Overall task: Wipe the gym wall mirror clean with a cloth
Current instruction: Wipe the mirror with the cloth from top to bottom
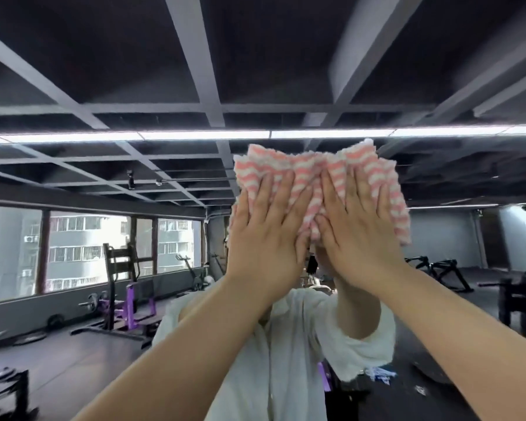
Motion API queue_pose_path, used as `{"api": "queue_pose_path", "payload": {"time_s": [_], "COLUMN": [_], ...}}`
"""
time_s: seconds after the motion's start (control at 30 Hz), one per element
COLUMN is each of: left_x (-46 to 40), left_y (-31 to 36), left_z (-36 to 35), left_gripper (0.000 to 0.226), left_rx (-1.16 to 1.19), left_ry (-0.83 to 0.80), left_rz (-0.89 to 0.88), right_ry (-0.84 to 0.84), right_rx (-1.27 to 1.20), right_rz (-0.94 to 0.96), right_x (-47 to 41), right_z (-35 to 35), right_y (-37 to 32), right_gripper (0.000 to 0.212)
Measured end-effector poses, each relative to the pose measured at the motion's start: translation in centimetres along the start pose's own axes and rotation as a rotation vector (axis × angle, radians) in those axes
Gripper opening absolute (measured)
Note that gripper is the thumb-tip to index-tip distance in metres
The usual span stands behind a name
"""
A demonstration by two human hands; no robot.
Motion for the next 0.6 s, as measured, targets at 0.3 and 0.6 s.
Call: {"api": "queue_pose_path", "payload": {"time_s": [0.3,0.6], "left_x": [3.8,-4.3], "left_y": [2.3,-0.3], "left_z": [-0.5,0.2], "left_gripper": [0.054,0.059], "left_rx": [-0.024,-0.083], "left_ry": [-0.085,-0.17], "left_rz": [-0.066,-0.043], "right_ry": [0.081,-0.01], "right_rx": [0.049,0.034], "right_rz": [-0.013,-0.035], "right_x": [5.3,-2.7], "right_z": [-1.0,1.2], "right_y": [0.8,2.7], "right_gripper": [0.061,0.063]}}
Point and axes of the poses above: each hand's wrist, its own x-axis away from the middle knuckle, its own z-axis out of the back of the hand, y = z × x, the point moved 8 cm from there along -x, towards the middle knuckle, and after that the axes turned 1 degree about -y, right-handed, at the moved point
